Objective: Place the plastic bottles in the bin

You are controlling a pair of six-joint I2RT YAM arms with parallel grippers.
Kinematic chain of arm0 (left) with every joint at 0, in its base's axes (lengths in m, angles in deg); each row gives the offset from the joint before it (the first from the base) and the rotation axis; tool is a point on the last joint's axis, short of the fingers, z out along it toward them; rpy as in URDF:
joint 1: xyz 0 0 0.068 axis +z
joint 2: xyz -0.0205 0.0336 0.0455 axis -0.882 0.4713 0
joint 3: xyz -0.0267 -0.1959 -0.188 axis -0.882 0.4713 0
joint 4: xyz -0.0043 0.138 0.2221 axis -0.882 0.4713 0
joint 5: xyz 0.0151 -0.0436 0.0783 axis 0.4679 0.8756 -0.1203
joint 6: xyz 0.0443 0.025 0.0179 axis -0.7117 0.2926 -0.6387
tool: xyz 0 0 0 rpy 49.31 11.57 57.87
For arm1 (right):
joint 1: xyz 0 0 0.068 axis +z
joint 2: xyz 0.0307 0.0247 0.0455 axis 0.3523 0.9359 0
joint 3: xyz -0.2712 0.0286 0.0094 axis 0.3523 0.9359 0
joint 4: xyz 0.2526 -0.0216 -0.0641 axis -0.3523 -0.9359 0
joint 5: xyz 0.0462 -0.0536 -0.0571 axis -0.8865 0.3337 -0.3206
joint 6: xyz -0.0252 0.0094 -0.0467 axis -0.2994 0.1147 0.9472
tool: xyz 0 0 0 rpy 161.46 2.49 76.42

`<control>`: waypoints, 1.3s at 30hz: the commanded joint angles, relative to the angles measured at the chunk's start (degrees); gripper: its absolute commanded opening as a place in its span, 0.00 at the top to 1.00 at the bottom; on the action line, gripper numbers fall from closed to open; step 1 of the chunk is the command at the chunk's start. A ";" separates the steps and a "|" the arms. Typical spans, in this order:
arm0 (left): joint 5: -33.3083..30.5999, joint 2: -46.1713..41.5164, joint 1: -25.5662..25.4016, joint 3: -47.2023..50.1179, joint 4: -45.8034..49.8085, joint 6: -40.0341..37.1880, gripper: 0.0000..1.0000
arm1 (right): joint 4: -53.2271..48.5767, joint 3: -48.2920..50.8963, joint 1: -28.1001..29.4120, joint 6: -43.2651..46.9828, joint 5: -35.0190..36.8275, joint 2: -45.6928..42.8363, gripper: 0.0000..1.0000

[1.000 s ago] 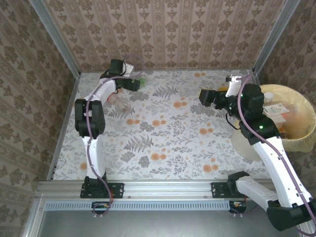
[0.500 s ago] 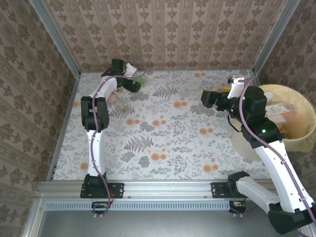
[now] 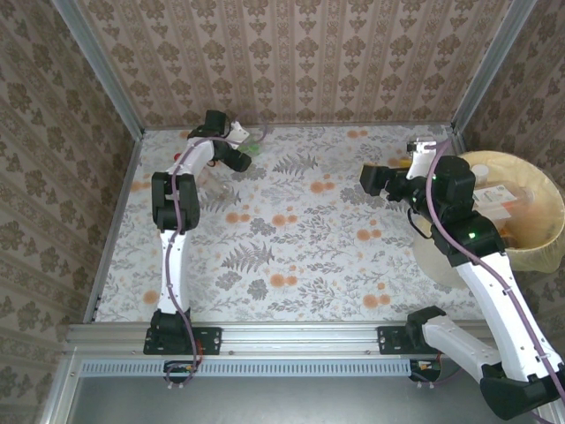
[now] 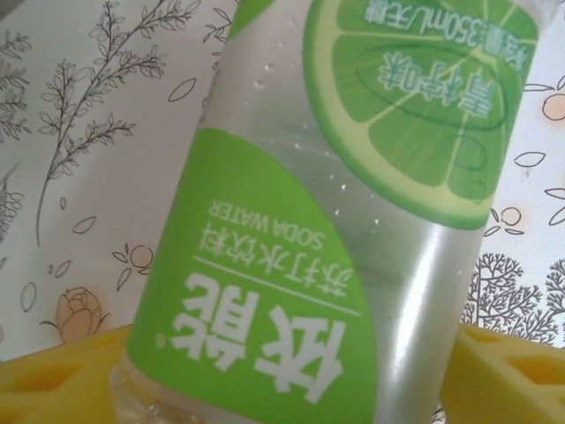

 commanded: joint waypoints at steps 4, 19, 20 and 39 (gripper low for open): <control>2.00 -0.82 -0.35 -2.63 3.06 0.85 0.41 | -1.50 -0.41 0.56 0.51 1.43 -2.78 0.00; 0.38 -27.30 -6.57 23.29 -12.19 15.05 0.66 | 18.38 8.83 2.33 -5.94 -6.28 -4.12 0.00; 0.58 -30.19 -7.13 26.22 -14.06 16.47 0.67 | 18.46 8.46 2.50 -6.36 -6.51 -3.22 0.00; 35.35 -64.23 -19.03 58.59 -42.29 44.00 0.68 | 31.63 2.77 6.90 -13.70 -18.18 14.61 0.00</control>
